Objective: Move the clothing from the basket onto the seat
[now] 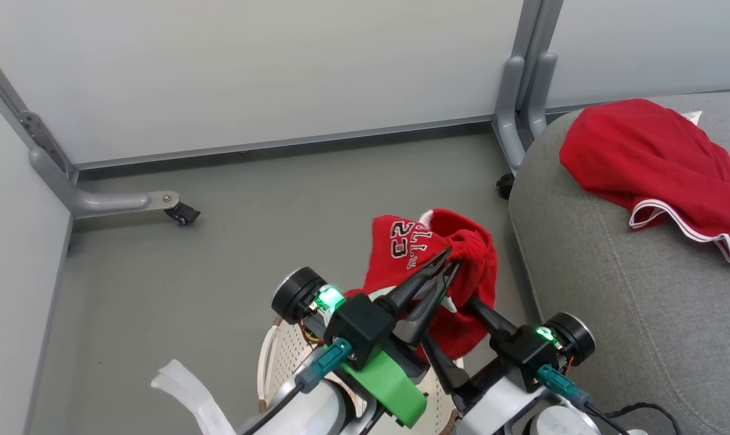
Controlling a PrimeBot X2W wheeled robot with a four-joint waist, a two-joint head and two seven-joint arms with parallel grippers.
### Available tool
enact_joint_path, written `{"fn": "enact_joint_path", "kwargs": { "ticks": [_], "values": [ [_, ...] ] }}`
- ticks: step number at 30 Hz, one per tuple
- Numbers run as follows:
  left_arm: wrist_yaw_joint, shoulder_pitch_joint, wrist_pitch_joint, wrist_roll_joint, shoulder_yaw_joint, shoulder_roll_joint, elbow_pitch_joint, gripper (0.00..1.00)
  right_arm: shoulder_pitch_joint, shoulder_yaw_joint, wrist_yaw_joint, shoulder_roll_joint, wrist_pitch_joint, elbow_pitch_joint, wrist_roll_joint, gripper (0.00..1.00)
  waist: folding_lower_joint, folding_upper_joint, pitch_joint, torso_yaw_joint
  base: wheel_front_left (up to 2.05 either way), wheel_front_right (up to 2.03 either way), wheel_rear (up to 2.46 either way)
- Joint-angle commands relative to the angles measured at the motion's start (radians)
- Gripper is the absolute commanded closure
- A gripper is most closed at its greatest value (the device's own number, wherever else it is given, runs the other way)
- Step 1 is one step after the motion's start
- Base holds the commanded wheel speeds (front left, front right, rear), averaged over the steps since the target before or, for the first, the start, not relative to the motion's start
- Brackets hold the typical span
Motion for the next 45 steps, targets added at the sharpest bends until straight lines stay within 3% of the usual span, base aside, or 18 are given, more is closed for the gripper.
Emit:
{"fn": "enact_joint_path", "kwargs": {
  "ticks": [1,3,7,8,17,19,20,36,45],
  "values": [
    [-0.003,0.009,0.003,-0.009,-0.001,-0.001,-0.006,1.00,-0.016,-0.002,-0.001,-0.001,-0.002,0.011,-0.002,0.00,0.0001,-0.0001,0.001,0.000,0.00,0.00,0.00],
    [-0.005,0.009,0.005,-0.012,-0.005,-0.002,-0.005,1.00,-0.019,-0.006,-0.001,0.000,-0.002,0.019,0.007,0.42,0.0001,-0.0001,0.004,0.000,0.00,0.00,0.00],
    [-0.006,0.008,0.009,-0.013,-0.011,-0.001,-0.001,1.00,-0.024,-0.005,-0.001,0.002,-0.002,0.028,0.019,0.85,0.0001,-0.0001,0.009,0.001,0.00,0.00,0.00],
    [-0.006,0.007,0.010,-0.015,-0.012,0.001,0.001,1.00,-0.025,-0.002,-0.001,0.002,-0.002,0.033,0.021,1.00,0.0001,-0.0001,0.010,0.001,0.00,0.00,0.00],
    [0.008,-0.007,0.006,-0.009,-0.010,0.012,0.023,1.00,-0.025,-0.008,-0.001,0.002,-0.002,0.053,0.048,1.00,0.0001,-0.0001,0.014,-0.001,0.00,0.00,0.00],
    [0.011,-0.010,0.003,-0.005,-0.011,0.015,0.028,0.55,-0.021,-0.009,-0.001,0.002,-0.002,0.047,0.053,1.00,0.0001,-0.0001,0.016,-0.001,0.00,0.00,0.00],
    [0.012,-0.012,0.003,-0.004,-0.012,0.016,0.030,0.00,-0.019,-0.010,-0.001,0.002,-0.002,0.045,0.055,1.00,0.0001,-0.0001,0.017,-0.001,0.00,0.00,0.00],
    [0.030,-0.025,0.000,0.000,-0.019,0.030,0.046,0.00,-0.007,-0.069,-0.001,0.002,-0.002,0.018,0.041,1.00,0.0001,-0.0001,0.027,-0.007,0.00,0.00,0.00],
    [0.041,-0.008,-0.009,-0.011,-0.012,0.048,0.057,0.00,-0.006,-0.163,-0.001,0.002,-0.002,-0.053,0.020,1.00,0.0001,-0.0001,0.046,-0.027,0.00,0.00,0.00]
  ]
}}
